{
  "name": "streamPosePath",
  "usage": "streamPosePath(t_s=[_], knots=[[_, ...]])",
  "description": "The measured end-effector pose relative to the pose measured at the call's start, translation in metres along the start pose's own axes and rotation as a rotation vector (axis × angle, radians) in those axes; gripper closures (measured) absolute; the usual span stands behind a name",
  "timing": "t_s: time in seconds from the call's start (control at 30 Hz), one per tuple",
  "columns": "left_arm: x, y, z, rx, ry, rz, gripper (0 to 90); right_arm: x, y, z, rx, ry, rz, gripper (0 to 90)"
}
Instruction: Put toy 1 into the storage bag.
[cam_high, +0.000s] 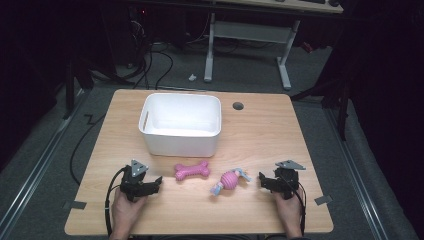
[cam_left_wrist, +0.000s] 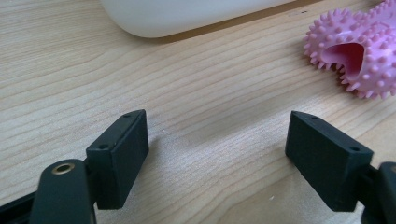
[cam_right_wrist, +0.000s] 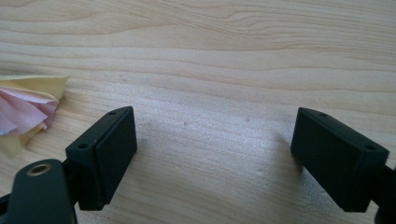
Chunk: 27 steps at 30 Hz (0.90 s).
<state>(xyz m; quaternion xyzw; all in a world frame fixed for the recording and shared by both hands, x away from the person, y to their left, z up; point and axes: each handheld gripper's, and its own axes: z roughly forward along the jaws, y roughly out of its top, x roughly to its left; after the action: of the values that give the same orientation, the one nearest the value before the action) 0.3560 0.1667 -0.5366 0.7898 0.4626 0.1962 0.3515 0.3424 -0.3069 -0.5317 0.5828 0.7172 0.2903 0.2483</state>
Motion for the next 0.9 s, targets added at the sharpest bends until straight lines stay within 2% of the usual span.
streamPosePath(t_s=[0.4,0.9], knots=[[0.0002,0.0002,0.0002,0.001,-0.005,0.0,20.7,0.0005,-0.0002,-0.0004,-0.001,-0.002,-0.001,15.2],[0.0012,-0.0005,-0.0002,0.006,-0.026,0.025,17.2,0.0008,-0.0006,-0.0008,0.0,0.001,-0.004,15.7]])
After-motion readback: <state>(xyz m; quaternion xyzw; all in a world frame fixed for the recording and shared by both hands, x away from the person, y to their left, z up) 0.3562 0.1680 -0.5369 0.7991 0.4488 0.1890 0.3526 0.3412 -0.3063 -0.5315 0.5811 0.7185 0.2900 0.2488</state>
